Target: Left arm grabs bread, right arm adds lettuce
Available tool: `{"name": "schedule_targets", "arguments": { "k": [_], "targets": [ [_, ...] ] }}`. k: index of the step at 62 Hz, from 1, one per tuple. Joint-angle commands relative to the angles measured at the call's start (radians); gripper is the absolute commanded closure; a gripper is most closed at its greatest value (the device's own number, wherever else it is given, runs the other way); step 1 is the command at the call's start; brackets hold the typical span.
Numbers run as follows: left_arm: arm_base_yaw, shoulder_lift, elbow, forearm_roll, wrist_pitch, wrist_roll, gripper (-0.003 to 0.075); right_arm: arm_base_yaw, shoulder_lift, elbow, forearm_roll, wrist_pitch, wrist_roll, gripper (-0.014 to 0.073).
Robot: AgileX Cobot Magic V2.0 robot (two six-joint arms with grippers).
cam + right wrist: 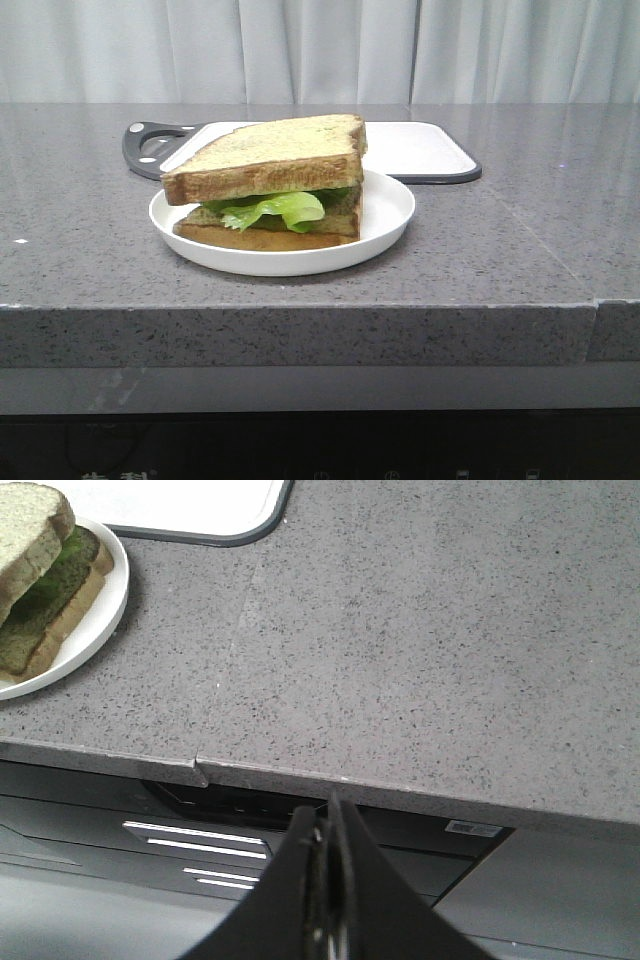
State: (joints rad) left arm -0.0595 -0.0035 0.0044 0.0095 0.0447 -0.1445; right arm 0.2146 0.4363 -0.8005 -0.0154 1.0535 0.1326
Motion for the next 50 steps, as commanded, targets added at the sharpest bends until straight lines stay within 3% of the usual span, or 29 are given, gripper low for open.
{"name": "schedule_targets", "arguments": {
  "k": [1,24,50],
  "targets": [
    [0.003,-0.021,0.005,0.000,-0.084,-0.007,0.0741,-0.006,0.006,-0.022,-0.014,-0.060,-0.007,0.0661],
    [0.003,-0.021,0.005,0.000,-0.084,-0.007,0.0741,-0.010,-0.014,0.004,-0.035,-0.091,-0.007,0.0661],
    [0.003,-0.021,0.005,0.000,-0.084,-0.007,0.0741,-0.141,-0.305,0.553,0.000,-0.760,-0.007,0.0661]
  ]
}}
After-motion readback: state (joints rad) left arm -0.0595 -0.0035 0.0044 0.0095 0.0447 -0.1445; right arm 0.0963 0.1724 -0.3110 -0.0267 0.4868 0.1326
